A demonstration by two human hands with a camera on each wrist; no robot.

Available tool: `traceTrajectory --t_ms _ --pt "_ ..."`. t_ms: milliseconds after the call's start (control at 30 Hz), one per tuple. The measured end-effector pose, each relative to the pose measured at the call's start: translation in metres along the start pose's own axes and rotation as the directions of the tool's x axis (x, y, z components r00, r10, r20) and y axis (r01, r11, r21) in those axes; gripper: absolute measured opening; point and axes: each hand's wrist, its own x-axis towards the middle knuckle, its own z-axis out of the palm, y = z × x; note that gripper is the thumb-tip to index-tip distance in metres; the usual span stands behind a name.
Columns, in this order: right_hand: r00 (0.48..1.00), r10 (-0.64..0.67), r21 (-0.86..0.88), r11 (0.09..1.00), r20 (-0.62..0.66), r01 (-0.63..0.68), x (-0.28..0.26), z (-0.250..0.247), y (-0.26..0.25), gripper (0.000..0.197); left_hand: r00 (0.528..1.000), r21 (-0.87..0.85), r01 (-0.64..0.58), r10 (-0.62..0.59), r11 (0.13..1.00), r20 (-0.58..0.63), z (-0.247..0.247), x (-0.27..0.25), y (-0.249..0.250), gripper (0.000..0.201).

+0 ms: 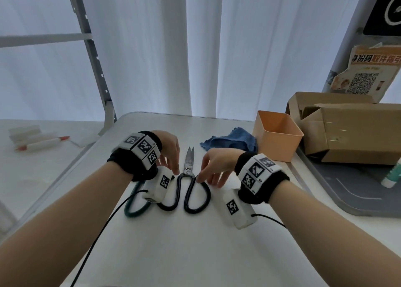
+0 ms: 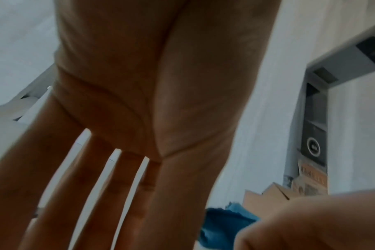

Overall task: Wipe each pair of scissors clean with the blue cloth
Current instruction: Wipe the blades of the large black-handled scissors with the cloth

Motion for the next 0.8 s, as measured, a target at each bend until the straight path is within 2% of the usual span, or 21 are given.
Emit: traceTrajectory --t_ms 200,367,533,633,700,800 --pt "0.999 0.014 -0.062 0.998 -0.037 -0.016 -0.002 0.01 -0.006 0.03 1.0 0.144 0.025 -0.027 0.989 0.012 0.017 -0.002 0.008 0.043" --pt "0.995 0.022 -0.17 0.985 -0.102 -0.04 -0.012 0.001 0.01 0.022 0.998 0.134 -0.035 0.027 0.99 0.059 0.025 0.0 0.019 0.038" --pt "0.997 0.052 -0.059 0.997 -0.053 -0.055 -0.023 0.003 0.027 0.029 0.996 0.11 -0.074 0.069 0.991 0.047 0.03 0.004 0.03 0.026" --pt "0.997 0.051 -0.084 0.995 -0.066 -0.056 -0.025 0.006 0.029 0.03 0.993 0.107 -0.104 0.097 0.989 0.07 0.032 0.005 0.034 0.016" --pt "0.995 0.057 -0.105 0.992 -0.08 -0.065 -0.023 0.01 0.032 0.027 0.988 0.101 -0.125 0.115 0.987 0.103 0.034 0.005 0.035 0.015" --pt "0.992 0.049 -0.118 0.991 -0.116 -0.063 -0.02 0.015 0.034 0.017 0.984 0.069 -0.162 0.156 0.984 0.089 0.035 0.004 0.032 0.011"
